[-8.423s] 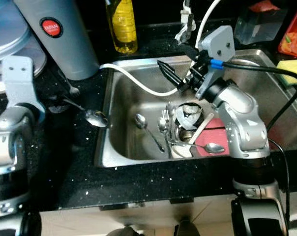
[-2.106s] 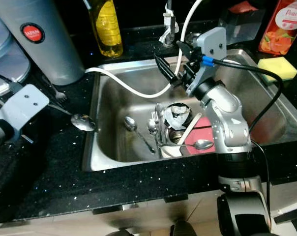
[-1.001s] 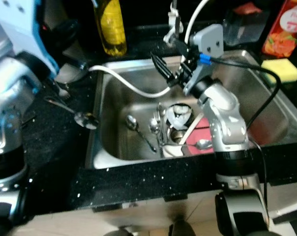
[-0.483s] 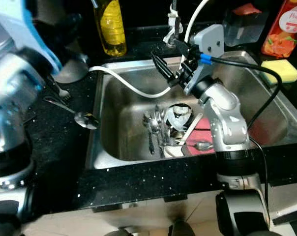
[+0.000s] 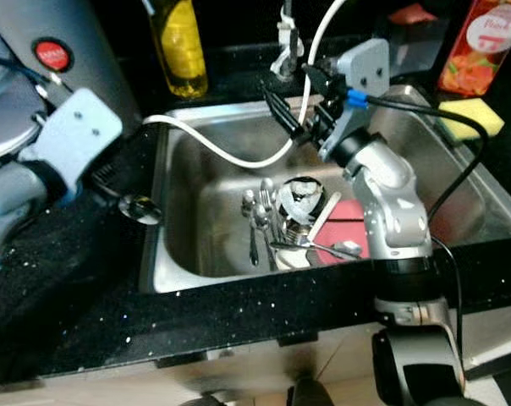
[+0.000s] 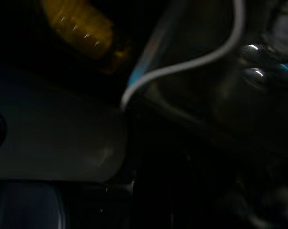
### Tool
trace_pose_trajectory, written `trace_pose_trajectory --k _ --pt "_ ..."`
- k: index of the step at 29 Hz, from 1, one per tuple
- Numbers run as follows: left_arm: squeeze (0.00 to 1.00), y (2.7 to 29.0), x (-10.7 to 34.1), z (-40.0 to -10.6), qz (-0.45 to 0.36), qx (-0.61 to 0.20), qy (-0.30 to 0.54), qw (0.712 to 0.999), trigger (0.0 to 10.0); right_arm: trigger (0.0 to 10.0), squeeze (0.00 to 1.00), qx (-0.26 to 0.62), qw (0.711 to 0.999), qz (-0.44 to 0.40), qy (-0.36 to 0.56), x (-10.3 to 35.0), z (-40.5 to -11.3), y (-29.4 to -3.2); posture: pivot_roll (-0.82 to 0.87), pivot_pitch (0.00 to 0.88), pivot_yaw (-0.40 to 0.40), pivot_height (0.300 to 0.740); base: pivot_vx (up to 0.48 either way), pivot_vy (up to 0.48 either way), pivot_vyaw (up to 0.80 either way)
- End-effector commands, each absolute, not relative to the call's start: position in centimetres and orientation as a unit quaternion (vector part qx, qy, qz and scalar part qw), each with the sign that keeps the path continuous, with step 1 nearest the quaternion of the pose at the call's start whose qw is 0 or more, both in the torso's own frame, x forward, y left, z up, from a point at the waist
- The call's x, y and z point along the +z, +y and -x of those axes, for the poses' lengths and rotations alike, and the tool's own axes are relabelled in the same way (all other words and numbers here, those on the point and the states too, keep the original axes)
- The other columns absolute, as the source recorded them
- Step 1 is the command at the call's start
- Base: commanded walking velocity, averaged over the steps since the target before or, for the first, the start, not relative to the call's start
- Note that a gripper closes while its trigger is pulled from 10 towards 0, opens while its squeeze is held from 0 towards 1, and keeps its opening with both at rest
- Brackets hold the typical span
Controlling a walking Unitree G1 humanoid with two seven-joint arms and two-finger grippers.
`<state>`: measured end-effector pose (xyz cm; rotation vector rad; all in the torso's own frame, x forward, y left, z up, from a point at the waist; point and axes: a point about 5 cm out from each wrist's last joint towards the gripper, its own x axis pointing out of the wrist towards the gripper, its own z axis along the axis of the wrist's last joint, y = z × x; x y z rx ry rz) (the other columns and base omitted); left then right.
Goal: Kitchen organization
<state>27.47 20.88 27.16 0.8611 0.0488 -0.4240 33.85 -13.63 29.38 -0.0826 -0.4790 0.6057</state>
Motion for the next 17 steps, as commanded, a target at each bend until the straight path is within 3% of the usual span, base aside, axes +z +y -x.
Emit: trace_pose_trajectory --k 1,2,12,13,14,17 --pt "0.89 21.2 27.7 -26.2 -0.454 -0.238 0.027 0.858 10.0 10.0 0.00 0.299 0.926 0.039 -0.227 29.0 -33.8 -13.4 -0.04 0.093 0.053 0.740 0.000 0.000 0.00" --pt "1.00 21.4 27.7 -25.6 -0.468 -0.256 0.035 0.845 10.0 10.0 0.00 0.300 0.926 0.039 -0.226 28.9 -33.8 -13.3 -0.04 0.094 0.055 0.740 0.000 0.000 0.00" --pt "1.00 21.7 26.2 -24.9 -0.490 -0.288 0.077 0.819 10.0 10.0 0.00 0.302 0.925 0.036 -0.226 28.9 -33.9 -13.1 -0.04 0.095 0.053 0.740 0.000 0.000 0.00" --pt "0.29 21.8 26.0 -24.9 -0.494 -0.287 0.082 0.816 10.0 10.0 0.00 0.302 0.925 0.035 -0.226 28.9 -33.9 -13.1 -0.04 0.095 0.052 0.740 0.000 0.000 0.00" --pt "0.00 22.1 25.6 -25.0 -0.500 -0.284 0.093 0.813 10.0 10.0 0.00 0.301 0.926 0.036 -0.226 28.9 -33.9 -13.2 -0.04 0.096 0.052 0.740 0.000 0.000 0.00" --pt "0.00 23.0 25.3 -24.9 -0.510 -0.274 0.112 0.807 10.0 10.0 0.00 0.300 0.926 0.037 -0.227 29.0 -33.9 -13.3 -0.04 0.097 0.055 0.740 0.000 0.000 0.00"
